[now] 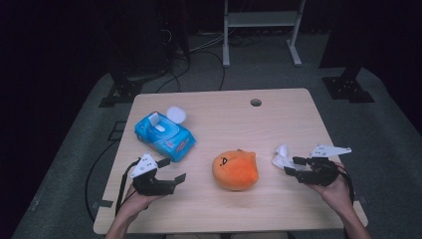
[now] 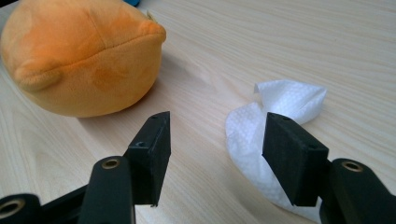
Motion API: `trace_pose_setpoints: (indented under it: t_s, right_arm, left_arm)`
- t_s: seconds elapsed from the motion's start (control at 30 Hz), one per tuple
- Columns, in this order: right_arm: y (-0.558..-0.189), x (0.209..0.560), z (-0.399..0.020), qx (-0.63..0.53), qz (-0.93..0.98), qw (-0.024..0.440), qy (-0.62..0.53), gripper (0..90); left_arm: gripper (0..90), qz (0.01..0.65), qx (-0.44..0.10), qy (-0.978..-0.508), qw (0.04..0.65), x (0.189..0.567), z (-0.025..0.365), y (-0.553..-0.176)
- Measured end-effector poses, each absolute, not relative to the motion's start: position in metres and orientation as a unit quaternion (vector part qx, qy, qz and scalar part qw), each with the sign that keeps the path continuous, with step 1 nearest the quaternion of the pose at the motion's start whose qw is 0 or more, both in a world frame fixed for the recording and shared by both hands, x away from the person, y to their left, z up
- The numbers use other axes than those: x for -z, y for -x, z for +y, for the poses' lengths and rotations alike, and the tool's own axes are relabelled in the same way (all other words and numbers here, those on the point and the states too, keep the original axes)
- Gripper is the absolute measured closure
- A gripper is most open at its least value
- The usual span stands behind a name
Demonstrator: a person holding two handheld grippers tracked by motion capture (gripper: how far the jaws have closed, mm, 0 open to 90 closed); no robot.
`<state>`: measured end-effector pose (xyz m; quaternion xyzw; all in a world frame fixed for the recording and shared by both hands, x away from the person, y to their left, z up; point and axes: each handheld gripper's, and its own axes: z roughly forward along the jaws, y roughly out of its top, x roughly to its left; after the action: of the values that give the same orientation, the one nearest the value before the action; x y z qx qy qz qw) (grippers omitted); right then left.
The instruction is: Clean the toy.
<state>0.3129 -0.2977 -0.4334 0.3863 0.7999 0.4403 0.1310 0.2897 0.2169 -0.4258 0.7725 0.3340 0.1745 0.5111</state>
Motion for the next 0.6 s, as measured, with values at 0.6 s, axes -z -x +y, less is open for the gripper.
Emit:
trace_pose_setpoints:
  t_s: [0.6]
  right_arm:
    - [-0.307,0.442,-0.298,-0.442,0.797,0.128,-0.391,39.9]
  left_arm:
    - [14.8,0.353,-0.205,-0.774,0.484,0.447,0.228,-0.292]
